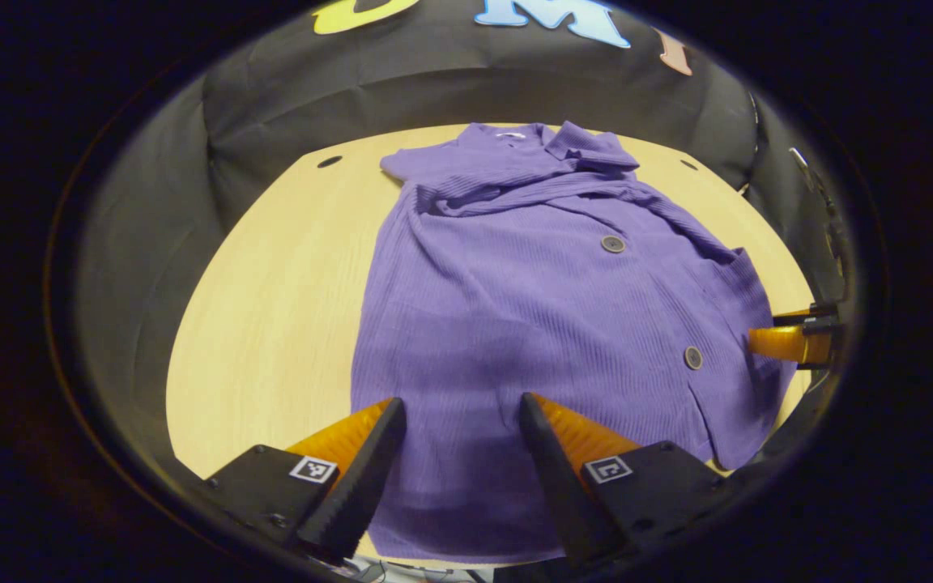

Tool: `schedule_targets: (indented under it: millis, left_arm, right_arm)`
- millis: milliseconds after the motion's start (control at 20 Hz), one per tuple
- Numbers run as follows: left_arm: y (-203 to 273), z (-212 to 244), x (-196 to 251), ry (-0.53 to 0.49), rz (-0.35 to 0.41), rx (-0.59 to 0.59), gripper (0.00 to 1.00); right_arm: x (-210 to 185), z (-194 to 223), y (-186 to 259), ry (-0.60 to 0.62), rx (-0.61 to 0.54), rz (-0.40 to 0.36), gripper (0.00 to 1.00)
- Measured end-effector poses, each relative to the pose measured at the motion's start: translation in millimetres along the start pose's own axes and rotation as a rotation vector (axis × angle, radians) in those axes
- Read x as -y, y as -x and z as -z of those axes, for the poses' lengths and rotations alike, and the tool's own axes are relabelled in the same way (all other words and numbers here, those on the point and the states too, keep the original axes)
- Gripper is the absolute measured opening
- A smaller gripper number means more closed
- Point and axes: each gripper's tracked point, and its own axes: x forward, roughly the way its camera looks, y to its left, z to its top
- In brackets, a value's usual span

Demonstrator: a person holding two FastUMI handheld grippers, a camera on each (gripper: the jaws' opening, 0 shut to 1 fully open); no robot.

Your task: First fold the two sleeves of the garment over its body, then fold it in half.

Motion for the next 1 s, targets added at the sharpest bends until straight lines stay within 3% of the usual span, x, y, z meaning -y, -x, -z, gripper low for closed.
schedule_targets:
  millis: [50,100,200,250,350,450,750,1000]
  left_arm:
    - [-0.3,-2.6,1.8,0.007,-0.001,0.006,0.95]
    - [-1.0,-4.5,3.5,0.011,0.0,0.02,0.82]
    - [-2.2,-6.0,9.7,-0.011,0.02,0.033,0.72]
    - [-0.6,-5.5,13.2,-0.029,0.028,0.044,0.63]
    - [-6.7,-11.7,14.9,-0.032,-0.004,0.045,0.26]
    - [-7.3,-13.9,15.5,-0.026,-0.025,0.05,0.09]
    - [1.1,-30.7,11.5,0.041,0.003,0.077,0.07]
    - [9.9,-79.9,9.4,0.089,0.019,0.148,0.08]
  right_arm:
    - [-0.2,1.4,0.3,0.024,-0.003,0.014,0.68]
    - [0.3,2.4,-0.4,0.034,-0.006,0.02,0.68]
    - [1.2,-1.5,-0.3,0.011,0.0,0.009,0.66]
    - [0.5,-0.7,-1.0,-0.004,-0.008,0.002,0.4]
    - [-3.7,-3.6,-1.5,-0.089,-0.016,-0.031,0.02]
    - [-4.3,-4.2,1.7,-0.091,-0.013,-0.047,0.02]
    - [-10.5,-25.0,8.2,-0.171,0.006,-0.097,0.01]
    - [-19.0,-81.7,22.5,-0.229,0.104,-0.153,0.01]
